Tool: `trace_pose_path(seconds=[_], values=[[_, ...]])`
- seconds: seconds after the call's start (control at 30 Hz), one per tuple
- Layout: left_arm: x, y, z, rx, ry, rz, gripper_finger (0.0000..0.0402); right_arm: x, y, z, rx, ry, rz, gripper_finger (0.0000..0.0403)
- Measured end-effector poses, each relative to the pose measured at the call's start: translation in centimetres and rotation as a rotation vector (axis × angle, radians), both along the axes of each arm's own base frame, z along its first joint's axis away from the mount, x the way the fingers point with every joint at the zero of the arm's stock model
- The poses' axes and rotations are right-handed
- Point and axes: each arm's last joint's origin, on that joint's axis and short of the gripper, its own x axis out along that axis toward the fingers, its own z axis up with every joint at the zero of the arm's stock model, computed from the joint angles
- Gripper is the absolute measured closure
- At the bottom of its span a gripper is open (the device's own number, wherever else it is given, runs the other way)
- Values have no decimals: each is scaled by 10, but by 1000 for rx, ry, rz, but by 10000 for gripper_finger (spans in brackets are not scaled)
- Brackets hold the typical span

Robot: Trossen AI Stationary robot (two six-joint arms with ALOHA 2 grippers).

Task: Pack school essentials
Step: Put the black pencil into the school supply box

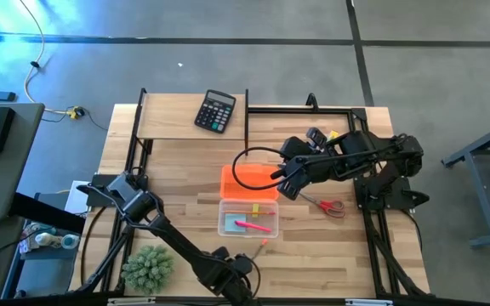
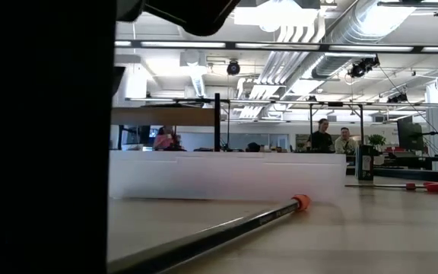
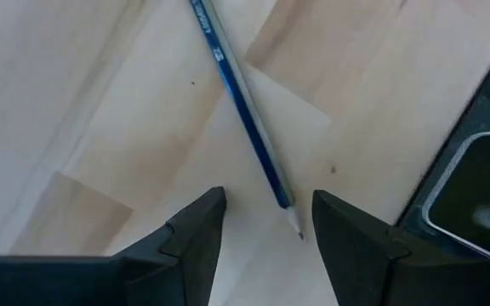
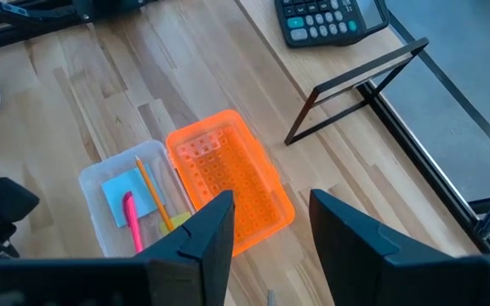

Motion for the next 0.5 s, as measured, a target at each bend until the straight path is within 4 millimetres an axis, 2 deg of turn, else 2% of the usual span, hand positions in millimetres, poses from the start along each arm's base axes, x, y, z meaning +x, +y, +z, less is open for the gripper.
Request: trace_pose_path(seconds=[0.27,0.5], values=[[-6,-2,-3,25,51,-60,236,0,0,0,0,0,0,259],[-9,1,-5,62,88,-120,285,0,0,0,0,0,0,259]])
